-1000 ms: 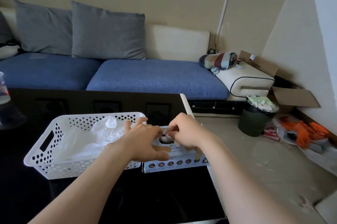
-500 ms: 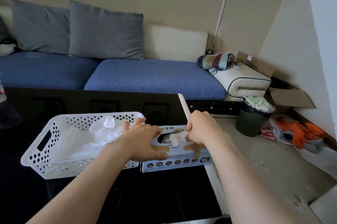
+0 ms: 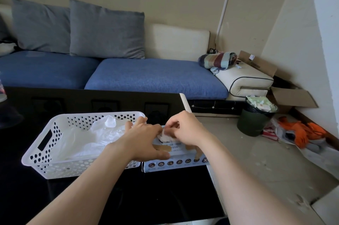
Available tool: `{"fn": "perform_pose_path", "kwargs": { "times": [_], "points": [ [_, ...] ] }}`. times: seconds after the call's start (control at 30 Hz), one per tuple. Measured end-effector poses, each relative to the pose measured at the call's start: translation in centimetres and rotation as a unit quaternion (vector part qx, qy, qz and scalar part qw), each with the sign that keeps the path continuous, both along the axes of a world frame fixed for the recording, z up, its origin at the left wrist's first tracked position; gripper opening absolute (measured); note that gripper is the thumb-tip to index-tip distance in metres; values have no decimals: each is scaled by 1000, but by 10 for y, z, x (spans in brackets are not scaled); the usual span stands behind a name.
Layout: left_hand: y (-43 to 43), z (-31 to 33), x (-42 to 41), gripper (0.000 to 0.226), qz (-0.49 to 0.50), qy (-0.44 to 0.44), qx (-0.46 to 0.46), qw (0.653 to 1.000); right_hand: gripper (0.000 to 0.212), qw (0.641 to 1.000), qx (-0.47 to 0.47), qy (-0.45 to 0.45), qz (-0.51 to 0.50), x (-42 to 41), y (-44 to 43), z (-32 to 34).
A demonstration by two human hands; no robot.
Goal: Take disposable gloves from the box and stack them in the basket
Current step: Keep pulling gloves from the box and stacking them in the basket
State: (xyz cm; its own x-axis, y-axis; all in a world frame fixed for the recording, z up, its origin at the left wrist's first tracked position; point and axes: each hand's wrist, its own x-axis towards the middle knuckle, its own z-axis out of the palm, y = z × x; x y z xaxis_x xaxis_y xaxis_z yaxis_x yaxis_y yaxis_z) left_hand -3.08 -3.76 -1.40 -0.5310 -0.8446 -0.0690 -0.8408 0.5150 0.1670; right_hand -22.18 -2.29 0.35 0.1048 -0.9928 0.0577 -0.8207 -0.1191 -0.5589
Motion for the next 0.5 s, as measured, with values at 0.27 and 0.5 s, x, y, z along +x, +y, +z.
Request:
{"fn": "perform_pose_path", "kwargs": {
  "times": [0.27, 0.5],
  "points": [
    [0, 0, 0, 72, 3, 11, 3, 1000, 22, 987, -22, -129, -88, -23, -6, 0],
    [1, 0, -7, 35, 32, 55, -55, 996, 7, 996, -59, -42, -56, -30, -2, -7]
  ]
}}
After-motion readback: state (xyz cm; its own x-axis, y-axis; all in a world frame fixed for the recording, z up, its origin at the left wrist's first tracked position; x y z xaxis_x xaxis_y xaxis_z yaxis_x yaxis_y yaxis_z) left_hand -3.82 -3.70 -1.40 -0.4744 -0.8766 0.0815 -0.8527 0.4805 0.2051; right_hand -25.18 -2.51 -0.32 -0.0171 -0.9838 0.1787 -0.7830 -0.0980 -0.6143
